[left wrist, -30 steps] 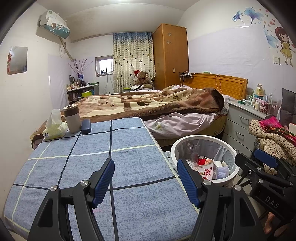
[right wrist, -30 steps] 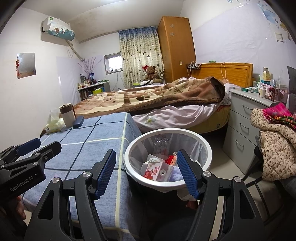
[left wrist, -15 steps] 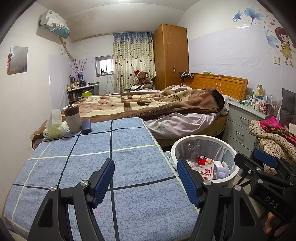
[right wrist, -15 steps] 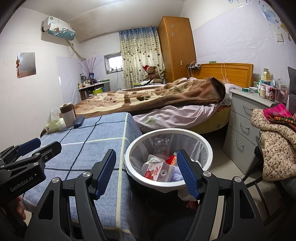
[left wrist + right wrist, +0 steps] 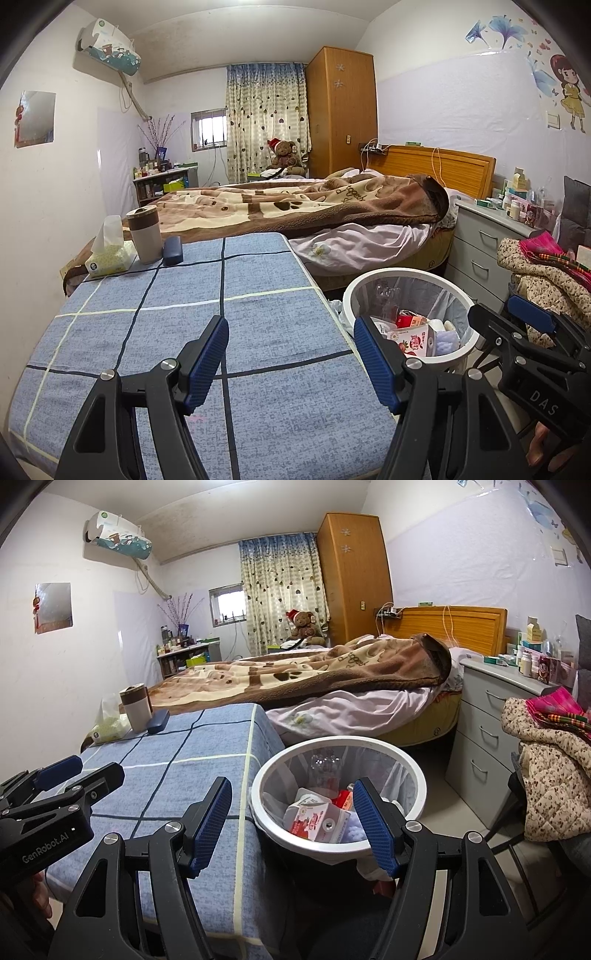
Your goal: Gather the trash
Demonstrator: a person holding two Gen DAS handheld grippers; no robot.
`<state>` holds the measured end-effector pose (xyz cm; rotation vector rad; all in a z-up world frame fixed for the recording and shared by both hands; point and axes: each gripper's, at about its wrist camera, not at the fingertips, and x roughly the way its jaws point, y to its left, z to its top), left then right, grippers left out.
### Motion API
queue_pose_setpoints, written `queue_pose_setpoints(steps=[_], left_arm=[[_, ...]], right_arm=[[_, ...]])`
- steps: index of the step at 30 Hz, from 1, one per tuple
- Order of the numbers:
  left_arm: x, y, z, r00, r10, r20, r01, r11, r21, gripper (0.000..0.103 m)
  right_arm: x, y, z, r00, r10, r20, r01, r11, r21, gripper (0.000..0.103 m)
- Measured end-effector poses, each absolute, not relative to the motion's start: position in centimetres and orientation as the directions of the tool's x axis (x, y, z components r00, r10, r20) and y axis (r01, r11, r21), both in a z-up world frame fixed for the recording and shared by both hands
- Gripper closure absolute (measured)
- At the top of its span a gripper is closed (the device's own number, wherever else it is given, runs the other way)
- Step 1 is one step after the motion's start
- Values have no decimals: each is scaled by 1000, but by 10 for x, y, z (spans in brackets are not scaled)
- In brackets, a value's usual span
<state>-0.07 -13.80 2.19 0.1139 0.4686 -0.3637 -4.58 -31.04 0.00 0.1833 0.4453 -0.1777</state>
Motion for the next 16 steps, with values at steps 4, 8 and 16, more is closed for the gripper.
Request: queue_pose_setpoints(steps=[4, 8, 16], left_arm=[[0, -138, 22, 828, -318, -461, 368, 929, 21, 33], [0, -140, 21, 827, -322, -461, 372, 928, 19, 33], [1, -142, 20, 826, -320, -464, 370, 929, 19, 33]], right_arm=[[-45, -310, 0, 888, -129, -441, 209, 968, 136, 33], [-45, -310, 0, 888, -128, -441, 208, 968, 138, 33], [-45, -309, 0, 888, -129, -442, 209, 968, 137, 33]])
